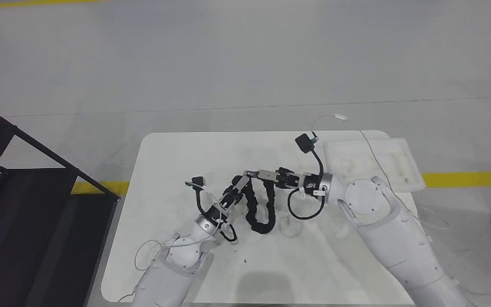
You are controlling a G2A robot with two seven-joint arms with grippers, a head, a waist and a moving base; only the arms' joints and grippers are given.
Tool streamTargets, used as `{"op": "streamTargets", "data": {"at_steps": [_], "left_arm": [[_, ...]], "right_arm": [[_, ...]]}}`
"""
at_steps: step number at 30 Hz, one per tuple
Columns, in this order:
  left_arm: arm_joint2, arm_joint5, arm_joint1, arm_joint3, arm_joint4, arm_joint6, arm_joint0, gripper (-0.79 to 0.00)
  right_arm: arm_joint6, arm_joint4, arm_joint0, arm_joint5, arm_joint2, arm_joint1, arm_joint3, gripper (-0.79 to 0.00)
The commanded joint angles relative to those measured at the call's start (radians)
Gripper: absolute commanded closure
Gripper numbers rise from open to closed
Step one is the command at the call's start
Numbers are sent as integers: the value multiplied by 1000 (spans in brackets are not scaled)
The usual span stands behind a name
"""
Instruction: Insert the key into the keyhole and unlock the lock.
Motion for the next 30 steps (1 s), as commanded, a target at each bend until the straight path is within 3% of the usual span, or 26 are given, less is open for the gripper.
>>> {"op": "streamTargets", "data": {"at_steps": [1,12,21,30], "left_arm": [[2,4,-1,1,7,0,-1,0],[-3,0,-3,0,2,3,1,0],[-20,-19,-3,-7,-29,-5,9,0],[-22,-48,-3,-26,-125,-79,18,0]], "right_arm": [[4,-2,3,-3,-2,-1,-1,-785],[15,-38,2,-8,-4,0,-14,-785],[42,-81,-51,4,59,20,-74,-785],[32,-69,-60,8,87,25,-73,-785]]}}
